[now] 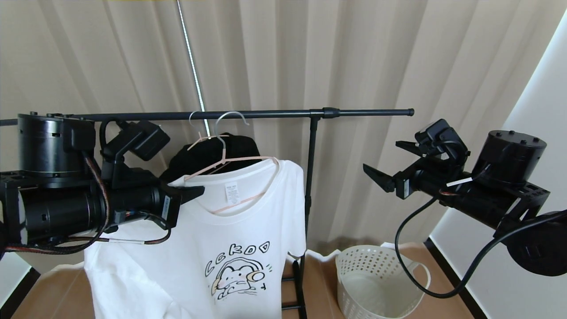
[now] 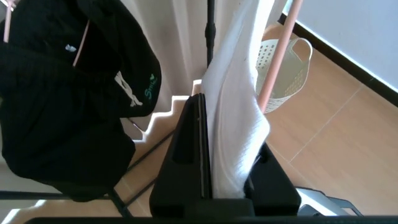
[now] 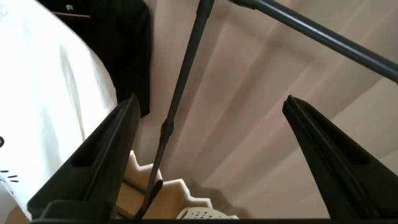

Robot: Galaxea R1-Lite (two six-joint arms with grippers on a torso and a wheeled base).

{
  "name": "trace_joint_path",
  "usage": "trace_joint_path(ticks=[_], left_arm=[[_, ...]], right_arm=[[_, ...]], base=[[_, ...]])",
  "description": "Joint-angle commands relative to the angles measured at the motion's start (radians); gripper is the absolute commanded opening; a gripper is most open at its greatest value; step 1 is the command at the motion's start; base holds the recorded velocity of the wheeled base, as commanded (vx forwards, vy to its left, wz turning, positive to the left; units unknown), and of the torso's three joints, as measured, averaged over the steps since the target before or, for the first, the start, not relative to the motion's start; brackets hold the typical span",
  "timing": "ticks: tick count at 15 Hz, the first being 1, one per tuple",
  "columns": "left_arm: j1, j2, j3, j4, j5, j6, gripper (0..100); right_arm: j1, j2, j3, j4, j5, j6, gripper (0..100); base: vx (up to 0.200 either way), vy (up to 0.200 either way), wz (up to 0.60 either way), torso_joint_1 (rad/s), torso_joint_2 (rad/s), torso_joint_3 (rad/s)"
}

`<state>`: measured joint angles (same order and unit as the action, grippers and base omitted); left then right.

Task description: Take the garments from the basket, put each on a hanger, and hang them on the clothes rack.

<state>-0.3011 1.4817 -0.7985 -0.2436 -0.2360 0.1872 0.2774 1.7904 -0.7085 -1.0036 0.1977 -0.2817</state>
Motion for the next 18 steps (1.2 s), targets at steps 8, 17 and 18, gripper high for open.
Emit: trace_joint_path(ticks=[8, 17, 18], left_arm=[[0.008, 0.229, -0.079, -0.111, 0.113, -0.152, 0], [0.023, 0.592, -0.47, -0.169, 0.219, -0.262, 0], [0.023, 0.606, -0.487, -0.171, 0.221, -0.262, 0]], right_arm=[[0.0, 0.003, -0.009, 0.002, -0.003, -0.001, 100], [-0.004, 0.021, -0.017, -0.001, -0.004, -0.002, 100], [-0.004, 0.021, -0.017, -0.001, -0.004, -0.002, 100]], base=[[0.0, 0.0, 0.0, 0.0, 0.0, 0.0], [0.0, 0.0, 0.0, 0.0, 0.0, 0.0], [0.0, 0.0, 0.0, 0.0, 0.0, 0.0]])
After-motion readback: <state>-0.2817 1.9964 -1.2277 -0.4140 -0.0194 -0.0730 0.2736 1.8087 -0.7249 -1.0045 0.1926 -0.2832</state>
